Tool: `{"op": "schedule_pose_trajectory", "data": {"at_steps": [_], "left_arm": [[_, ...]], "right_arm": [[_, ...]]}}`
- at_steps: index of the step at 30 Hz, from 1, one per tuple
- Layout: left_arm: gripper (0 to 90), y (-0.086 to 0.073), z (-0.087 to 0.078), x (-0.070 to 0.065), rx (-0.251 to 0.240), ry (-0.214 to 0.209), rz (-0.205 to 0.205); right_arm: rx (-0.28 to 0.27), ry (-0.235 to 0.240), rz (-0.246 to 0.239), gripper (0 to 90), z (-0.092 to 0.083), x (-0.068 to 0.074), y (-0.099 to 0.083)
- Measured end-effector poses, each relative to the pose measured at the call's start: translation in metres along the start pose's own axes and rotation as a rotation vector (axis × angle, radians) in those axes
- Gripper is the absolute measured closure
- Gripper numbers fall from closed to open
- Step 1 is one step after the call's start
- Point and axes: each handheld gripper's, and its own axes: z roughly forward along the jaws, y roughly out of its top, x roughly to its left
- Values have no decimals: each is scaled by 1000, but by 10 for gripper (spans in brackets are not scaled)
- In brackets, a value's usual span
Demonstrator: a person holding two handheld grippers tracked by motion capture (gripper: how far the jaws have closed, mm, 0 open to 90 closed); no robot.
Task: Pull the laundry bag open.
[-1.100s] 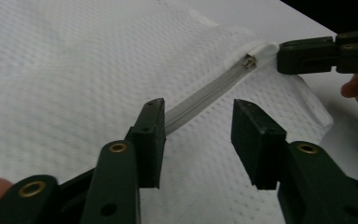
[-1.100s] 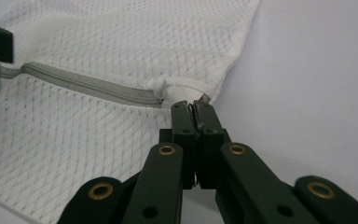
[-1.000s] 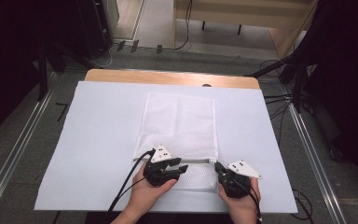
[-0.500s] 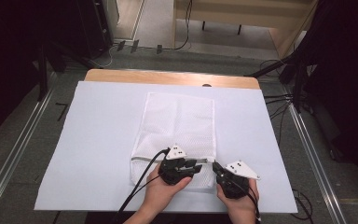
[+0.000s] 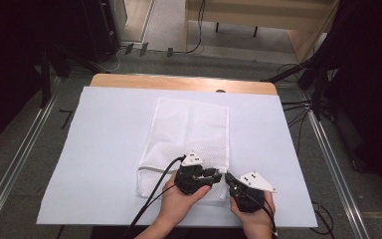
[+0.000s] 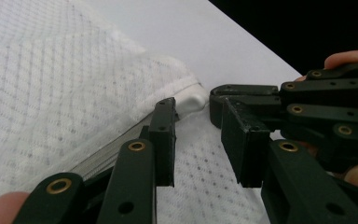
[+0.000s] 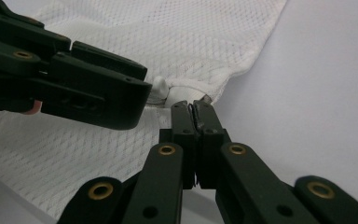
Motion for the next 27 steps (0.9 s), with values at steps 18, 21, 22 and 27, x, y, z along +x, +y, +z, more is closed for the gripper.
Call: {"op": "schedule_pose_trajectory", "data": {"at_steps": [18, 21, 22, 27], "left_arm": [[753, 6, 3, 5, 8, 9, -45], [769, 6, 2, 6, 8, 3, -51], [777, 6, 1, 7, 12, 0, -58], [795, 3, 1, 7, 15, -5, -61]], "right_arm": [[-6, 13, -12, 900, -1, 2, 0], [-6, 13, -11, 900, -1, 2, 0], [-7, 13, -11, 900, -1, 2, 0], [-10, 12, -15, 900, -2, 2, 1]]}}
